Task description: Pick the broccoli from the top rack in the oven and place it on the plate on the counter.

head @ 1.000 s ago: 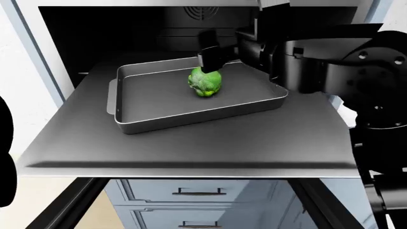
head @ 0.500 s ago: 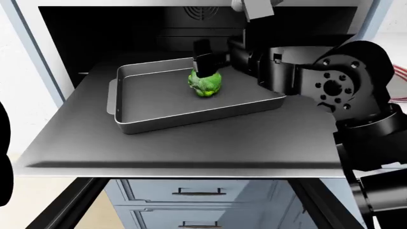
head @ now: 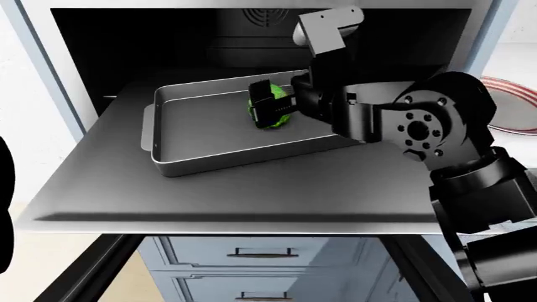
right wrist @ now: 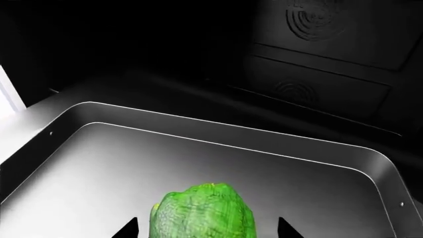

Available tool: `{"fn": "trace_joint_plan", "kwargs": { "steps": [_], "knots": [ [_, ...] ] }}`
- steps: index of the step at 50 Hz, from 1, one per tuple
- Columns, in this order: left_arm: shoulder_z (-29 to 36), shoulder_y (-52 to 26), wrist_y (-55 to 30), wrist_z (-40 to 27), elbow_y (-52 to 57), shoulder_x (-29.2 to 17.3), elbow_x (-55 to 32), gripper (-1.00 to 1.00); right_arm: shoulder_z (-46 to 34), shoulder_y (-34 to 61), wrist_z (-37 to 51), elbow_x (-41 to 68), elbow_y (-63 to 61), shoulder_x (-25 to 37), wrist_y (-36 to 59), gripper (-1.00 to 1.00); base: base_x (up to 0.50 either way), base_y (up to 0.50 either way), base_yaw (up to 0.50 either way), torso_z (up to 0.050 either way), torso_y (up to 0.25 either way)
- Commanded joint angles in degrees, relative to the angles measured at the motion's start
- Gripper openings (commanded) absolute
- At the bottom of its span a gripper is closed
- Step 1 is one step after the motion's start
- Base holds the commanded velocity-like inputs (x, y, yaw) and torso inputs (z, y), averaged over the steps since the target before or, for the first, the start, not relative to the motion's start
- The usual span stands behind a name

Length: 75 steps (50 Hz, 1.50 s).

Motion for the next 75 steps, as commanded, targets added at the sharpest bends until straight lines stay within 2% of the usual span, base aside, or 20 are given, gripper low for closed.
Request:
{"fn": "trace_joint_plan", "kwargs": {
  "steps": [1, 44, 45, 75],
  "knots": [
    [0.43, 0.32, 0.62, 0.1, 0.1, -0.22, 0.34, 1.0, -0.78, -0.44, -0.39, -0.04, 0.25, -0.1, 0.11, 1.0, 0.0, 0.0, 0.0, 0.0, 0.0],
    [1.23, 0.1, 2.08, -1.31, 0.3, -1.26, -1.34, 1.0, -3.65, -2.09, -2.49, -2.17, 1.99, -0.64, -2.77, 1.0, 0.0, 0.0, 0.0, 0.0, 0.0],
    [1.29, 0.09, 2.06, -1.42, 0.4, -1.28, -1.48, 1.0, -3.66, -2.13, -2.69, -2.19, 1.63, -0.62, -3.01, -1.0, 0.0, 0.0, 0.0, 0.0, 0.0],
    [2.15, -0.24, 2.83, -1.71, 0.23, -2.07, -1.67, 1.0, -2.38, -2.36, -1.8, -0.77, -1.02, 1.09, -3.59, -1.0, 0.0, 0.0, 0.0, 0.0, 0.0]
  ]
}}
